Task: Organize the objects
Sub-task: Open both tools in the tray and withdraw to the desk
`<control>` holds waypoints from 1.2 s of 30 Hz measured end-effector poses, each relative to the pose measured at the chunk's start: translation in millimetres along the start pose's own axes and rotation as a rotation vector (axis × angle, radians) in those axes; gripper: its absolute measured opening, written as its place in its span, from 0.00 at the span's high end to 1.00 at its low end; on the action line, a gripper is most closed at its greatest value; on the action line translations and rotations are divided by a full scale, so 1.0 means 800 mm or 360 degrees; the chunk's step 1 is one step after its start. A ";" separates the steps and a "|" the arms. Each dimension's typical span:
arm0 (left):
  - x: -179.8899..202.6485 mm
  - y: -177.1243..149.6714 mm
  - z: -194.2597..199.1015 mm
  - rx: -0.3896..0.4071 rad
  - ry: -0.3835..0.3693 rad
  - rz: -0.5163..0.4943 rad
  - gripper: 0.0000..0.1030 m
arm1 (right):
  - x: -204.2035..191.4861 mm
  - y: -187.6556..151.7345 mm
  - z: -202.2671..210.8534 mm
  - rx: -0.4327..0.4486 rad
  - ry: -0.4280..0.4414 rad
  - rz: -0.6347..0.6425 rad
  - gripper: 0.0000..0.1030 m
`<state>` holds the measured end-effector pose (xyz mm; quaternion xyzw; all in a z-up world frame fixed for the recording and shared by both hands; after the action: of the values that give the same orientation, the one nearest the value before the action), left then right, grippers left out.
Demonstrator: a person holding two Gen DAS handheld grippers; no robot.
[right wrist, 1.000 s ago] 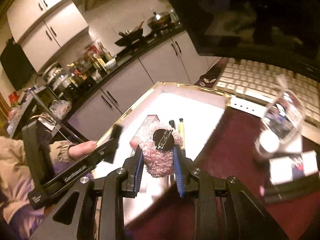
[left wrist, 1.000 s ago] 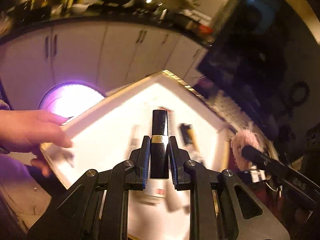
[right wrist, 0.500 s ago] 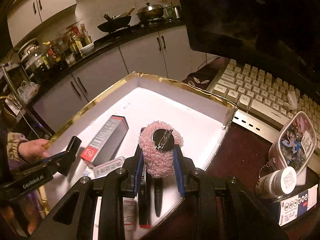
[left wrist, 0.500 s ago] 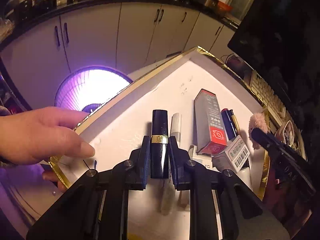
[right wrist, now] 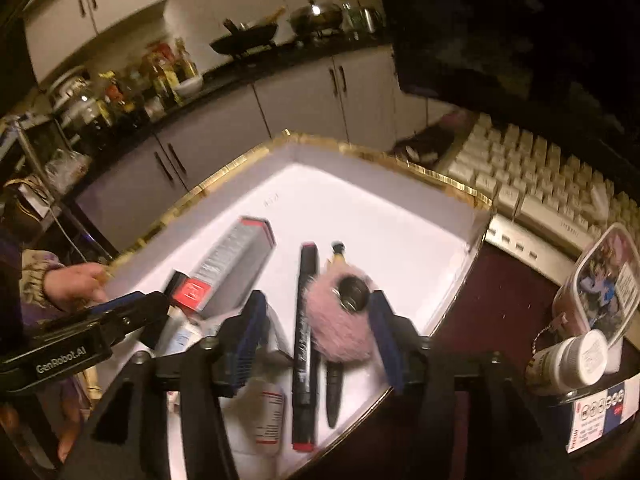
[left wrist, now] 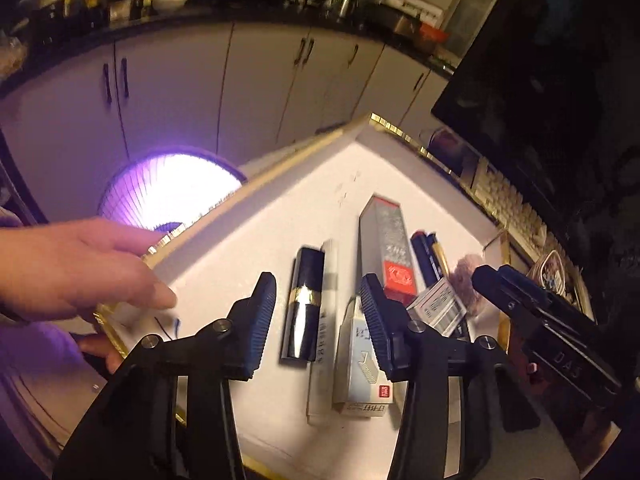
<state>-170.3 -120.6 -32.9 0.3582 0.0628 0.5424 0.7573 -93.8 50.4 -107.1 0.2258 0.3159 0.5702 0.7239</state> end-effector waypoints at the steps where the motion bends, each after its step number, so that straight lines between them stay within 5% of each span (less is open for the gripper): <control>1: 0.003 0.003 0.006 0.0027 0.0011 -0.0019 0.57 | -0.002 0.002 0.005 0.0013 0.0012 0.0002 0.45; 9: 0.037 0.003 0.056 0.0190 -0.0135 -0.0116 0.55 | -0.012 -0.006 0.046 -0.0059 0.0399 -0.0104 0.45; 14: 0.074 -0.022 0.070 0.0201 -0.0310 -0.0206 0.55 | 0.012 -0.065 0.094 -0.0027 0.0418 -0.0206 0.45; 22: 0.192 -0.084 0.075 0.0137 -0.0544 -0.0772 0.54 | 0.118 -0.157 0.154 0.0100 0.0304 -0.0566 0.45; 27: 0.268 -0.133 0.049 -0.0061 -0.0748 -0.1099 0.54 | 0.171 -0.191 0.185 0.0136 0.0046 -0.0671 0.45; 31: 0.316 -0.159 0.012 -0.0256 -0.0703 -0.1183 0.54 | 0.207 -0.203 0.201 0.0144 -0.0192 -0.0732 0.45; 36: 0.347 -0.172 -0.005 -0.0309 -0.0751 -0.1265 0.54 | 0.224 -0.206 0.211 0.0172 -0.0224 -0.0761 0.45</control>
<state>47.0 100.7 -38.7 0.3472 -0.0297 0.1177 0.9299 166.5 188.8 -138.6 0.2220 0.3392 0.3480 0.8453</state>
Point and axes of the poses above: each gripper's, at about its wrist camera, not at the fingertips, and z roughly against the way its jaws point, x to its right, y to its top, the point moved 4 cm from there along -z, roughly the way its jaws point
